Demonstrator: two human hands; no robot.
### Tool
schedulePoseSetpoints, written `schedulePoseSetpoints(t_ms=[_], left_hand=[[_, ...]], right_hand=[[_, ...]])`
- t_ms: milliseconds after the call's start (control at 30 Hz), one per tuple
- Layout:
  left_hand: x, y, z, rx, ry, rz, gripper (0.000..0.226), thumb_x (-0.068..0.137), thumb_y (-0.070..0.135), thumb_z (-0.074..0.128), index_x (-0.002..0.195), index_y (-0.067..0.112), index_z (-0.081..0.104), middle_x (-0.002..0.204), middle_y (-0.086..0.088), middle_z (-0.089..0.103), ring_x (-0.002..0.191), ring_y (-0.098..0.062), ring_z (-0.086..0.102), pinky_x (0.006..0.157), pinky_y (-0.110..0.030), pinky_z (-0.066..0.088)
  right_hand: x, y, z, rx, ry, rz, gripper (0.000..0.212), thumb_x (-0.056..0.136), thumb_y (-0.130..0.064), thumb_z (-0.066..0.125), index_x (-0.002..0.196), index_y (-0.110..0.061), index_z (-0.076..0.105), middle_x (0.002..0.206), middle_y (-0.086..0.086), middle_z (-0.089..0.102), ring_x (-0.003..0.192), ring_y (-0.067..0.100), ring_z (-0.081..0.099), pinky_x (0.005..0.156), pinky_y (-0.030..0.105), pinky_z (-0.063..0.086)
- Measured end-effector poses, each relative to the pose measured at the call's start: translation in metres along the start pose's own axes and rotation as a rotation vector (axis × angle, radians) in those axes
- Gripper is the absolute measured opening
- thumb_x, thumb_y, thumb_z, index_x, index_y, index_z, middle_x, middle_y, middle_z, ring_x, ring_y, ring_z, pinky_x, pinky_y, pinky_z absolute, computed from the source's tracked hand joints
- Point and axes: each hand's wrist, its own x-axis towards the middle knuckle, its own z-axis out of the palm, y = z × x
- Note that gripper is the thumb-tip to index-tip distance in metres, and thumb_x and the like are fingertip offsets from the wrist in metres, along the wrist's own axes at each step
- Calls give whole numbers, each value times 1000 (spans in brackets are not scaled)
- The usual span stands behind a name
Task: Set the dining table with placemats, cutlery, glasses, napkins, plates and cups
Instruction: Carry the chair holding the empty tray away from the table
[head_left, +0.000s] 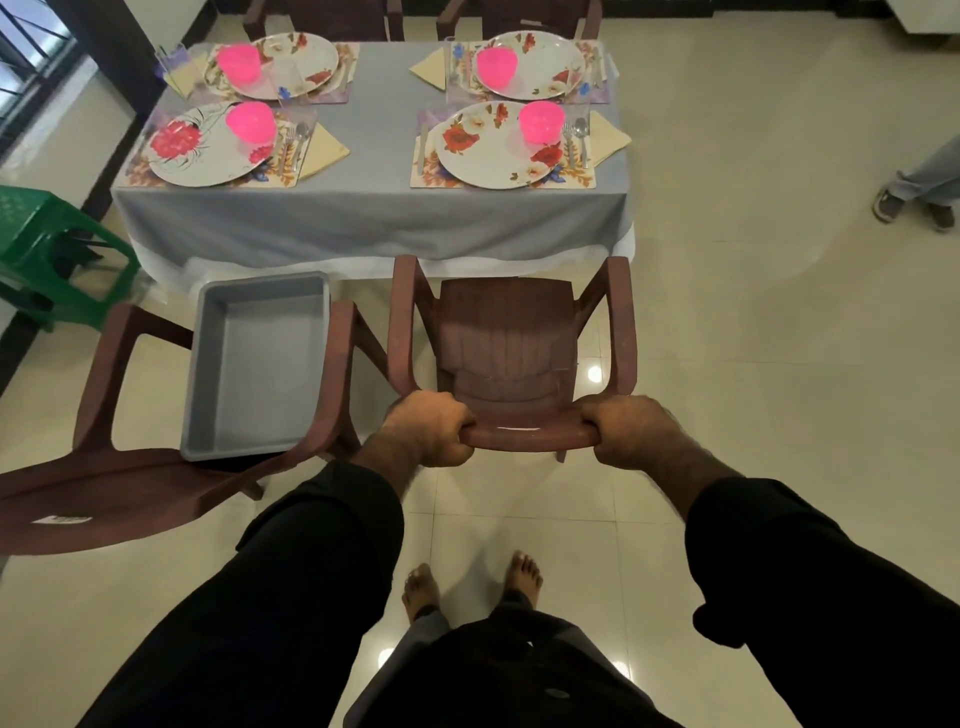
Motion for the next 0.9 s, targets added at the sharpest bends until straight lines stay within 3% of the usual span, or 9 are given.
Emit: schedulePoseSetpoints(t_ms=[267,533,900], left_hand=[[-1,-1,5,-11,-11,-29,24,84,52,67,102,37,75,89,14,69,81,-10,65,86,-40,63],[5,0,-5,1,5,-76,29,86,49,63,109,37,75,88,14,69,81,-12,66,90,-45,63],[6,6,-8,12,-29,-105,27,91,45,68,115,36,76,84,16,69,79,-9,65,91,-42,62]], right_hand=[[0,-4,6,14,-15,6,35,73,-32,66,107,-32,68,98,-7,70,86,20,67,79,36,61],[10,-4,-13,-37,19,-7,23,92,-24,63,113,-30,71,96,-4,71,86,21,67,87,38,60],[13,-1,-4,-40,30,26,23,88,-27,67,110,-32,74,91,-7,70,80,19,66,83,38,62]])
